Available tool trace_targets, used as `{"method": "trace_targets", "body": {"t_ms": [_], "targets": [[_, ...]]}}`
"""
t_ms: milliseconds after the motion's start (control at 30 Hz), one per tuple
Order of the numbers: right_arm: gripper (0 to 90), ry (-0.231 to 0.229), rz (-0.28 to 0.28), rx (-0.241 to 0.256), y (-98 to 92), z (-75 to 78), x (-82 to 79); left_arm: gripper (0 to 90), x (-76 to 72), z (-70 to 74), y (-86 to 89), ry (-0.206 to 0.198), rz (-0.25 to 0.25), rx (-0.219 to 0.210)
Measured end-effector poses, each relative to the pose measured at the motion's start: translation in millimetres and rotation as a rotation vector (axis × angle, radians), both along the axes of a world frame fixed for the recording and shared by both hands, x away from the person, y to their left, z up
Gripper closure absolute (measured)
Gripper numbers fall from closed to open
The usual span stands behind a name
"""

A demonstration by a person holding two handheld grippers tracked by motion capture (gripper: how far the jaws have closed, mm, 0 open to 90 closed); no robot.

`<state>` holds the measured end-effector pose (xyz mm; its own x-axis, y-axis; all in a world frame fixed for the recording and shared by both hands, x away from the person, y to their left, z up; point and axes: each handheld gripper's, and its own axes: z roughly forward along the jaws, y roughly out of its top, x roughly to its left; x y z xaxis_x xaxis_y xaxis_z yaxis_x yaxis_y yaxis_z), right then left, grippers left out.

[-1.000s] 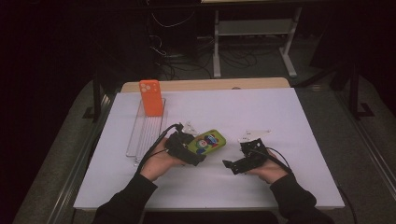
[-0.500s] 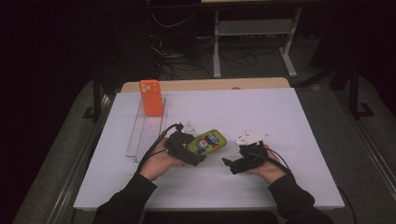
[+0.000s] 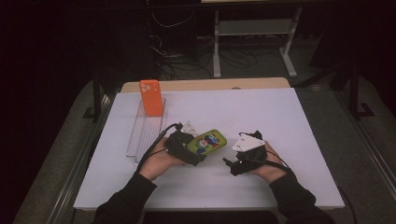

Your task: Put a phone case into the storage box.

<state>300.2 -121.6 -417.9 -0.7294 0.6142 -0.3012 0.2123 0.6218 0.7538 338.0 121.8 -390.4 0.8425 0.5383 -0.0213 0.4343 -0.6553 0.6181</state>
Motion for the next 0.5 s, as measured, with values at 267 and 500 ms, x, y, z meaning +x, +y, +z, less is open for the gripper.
{"method": "trace_targets", "body": {"t_ms": [267,500], "targets": [[0.0,-0.117,0.030,-0.100,5.0,-0.4,-5.4,15.6,0.0,-0.4,-0.6,0.004,-0.013,0.007],[0.0,-0.205,0.065,-0.204,11.7,-3.2,-9.8,15.6,-1.7,-2.4,-3.3,0.010,0.008,-0.024]]}}
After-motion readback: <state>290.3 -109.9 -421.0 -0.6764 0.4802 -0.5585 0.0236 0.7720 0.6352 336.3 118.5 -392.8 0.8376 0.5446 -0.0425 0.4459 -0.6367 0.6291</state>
